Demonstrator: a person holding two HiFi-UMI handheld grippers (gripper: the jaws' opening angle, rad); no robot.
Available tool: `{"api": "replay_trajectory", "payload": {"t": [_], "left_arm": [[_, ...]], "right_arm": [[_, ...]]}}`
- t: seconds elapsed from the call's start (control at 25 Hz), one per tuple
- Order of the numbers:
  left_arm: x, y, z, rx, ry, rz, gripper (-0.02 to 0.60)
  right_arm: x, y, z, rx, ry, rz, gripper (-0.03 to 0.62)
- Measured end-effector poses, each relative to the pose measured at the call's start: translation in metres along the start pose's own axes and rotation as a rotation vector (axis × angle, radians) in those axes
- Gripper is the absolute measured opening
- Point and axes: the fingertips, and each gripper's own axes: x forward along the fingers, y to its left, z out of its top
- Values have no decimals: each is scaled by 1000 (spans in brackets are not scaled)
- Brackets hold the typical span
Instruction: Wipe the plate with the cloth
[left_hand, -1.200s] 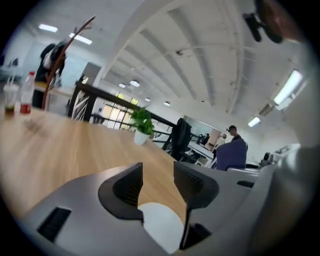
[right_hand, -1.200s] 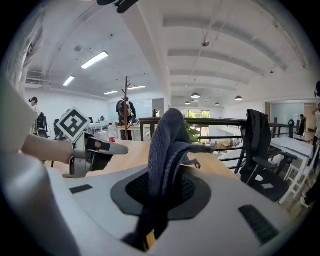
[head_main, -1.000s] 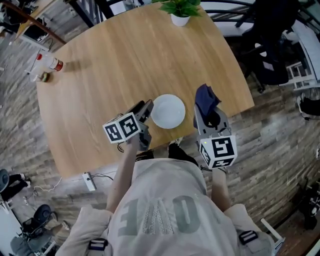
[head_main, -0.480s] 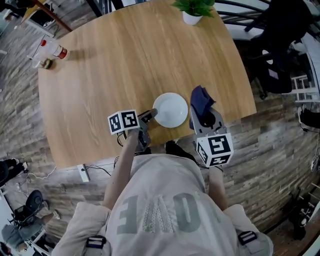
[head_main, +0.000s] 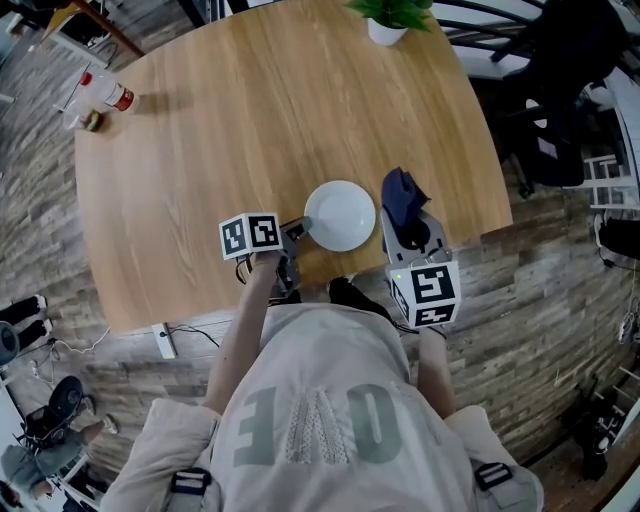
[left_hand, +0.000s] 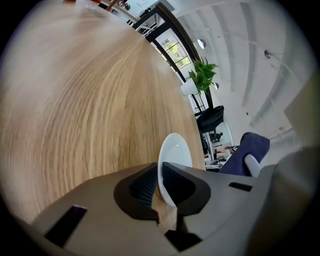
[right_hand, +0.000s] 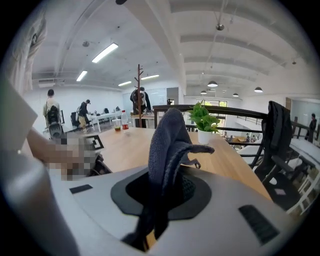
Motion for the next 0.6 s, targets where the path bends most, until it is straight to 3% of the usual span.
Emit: {"api": "replay_trajectory", "payload": {"t": [0.12,0.32,0.6], "left_arm": [[0,0,0,-9,-2,-7,35],[0,1,0,-14,-4,-18,34],[1,0,-2,-43,-23,-40,32]], "right_arm": [[10,0,-17,-165,117,1,60],[43,0,-60,-556,313,91,60],[76,3,-100,-778,503,233,60]]}}
